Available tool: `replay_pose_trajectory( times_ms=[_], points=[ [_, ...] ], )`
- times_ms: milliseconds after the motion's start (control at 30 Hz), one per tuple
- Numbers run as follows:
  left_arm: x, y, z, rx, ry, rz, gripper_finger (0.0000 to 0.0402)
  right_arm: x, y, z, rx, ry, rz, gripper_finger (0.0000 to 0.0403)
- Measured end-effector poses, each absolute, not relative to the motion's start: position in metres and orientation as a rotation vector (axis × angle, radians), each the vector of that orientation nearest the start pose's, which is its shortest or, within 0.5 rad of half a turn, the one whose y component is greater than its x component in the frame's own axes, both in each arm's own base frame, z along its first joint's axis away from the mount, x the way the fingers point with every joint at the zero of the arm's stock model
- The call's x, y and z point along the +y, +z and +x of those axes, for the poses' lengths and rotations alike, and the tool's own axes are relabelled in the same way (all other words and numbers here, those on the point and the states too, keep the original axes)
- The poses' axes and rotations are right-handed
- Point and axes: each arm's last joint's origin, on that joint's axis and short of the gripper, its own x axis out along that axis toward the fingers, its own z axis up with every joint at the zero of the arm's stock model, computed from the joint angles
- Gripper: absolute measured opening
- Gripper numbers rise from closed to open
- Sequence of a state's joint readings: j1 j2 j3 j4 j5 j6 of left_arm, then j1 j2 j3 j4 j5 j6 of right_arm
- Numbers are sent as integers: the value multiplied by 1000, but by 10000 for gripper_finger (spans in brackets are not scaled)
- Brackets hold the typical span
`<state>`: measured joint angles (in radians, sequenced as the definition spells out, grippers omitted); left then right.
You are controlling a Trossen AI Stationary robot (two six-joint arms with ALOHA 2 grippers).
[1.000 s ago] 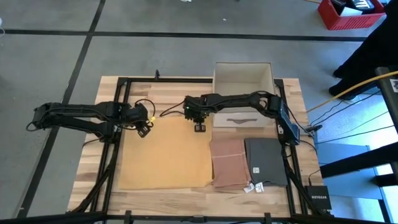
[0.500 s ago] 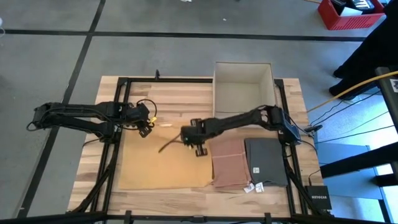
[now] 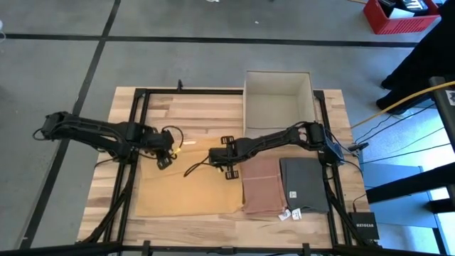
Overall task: Fold towel
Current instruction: Fold the yellow towel
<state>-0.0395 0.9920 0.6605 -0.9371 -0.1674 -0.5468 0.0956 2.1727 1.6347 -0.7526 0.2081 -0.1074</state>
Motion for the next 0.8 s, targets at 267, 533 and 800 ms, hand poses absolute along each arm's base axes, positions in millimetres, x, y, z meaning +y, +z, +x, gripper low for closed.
replay_pose_trajectory(
  times_ms=[267,533,800],
  points=[
    [-49,206,146,1300,251,-352,148,34,155,436,1286,-9,-271,3],
    [-80,174,131,1412,221,-279,148,35,155,437,1273,-1,-262,4],
    [-85,152,121,1434,193,-243,148,35,155,437,1272,0,-261,5]
  ],
)
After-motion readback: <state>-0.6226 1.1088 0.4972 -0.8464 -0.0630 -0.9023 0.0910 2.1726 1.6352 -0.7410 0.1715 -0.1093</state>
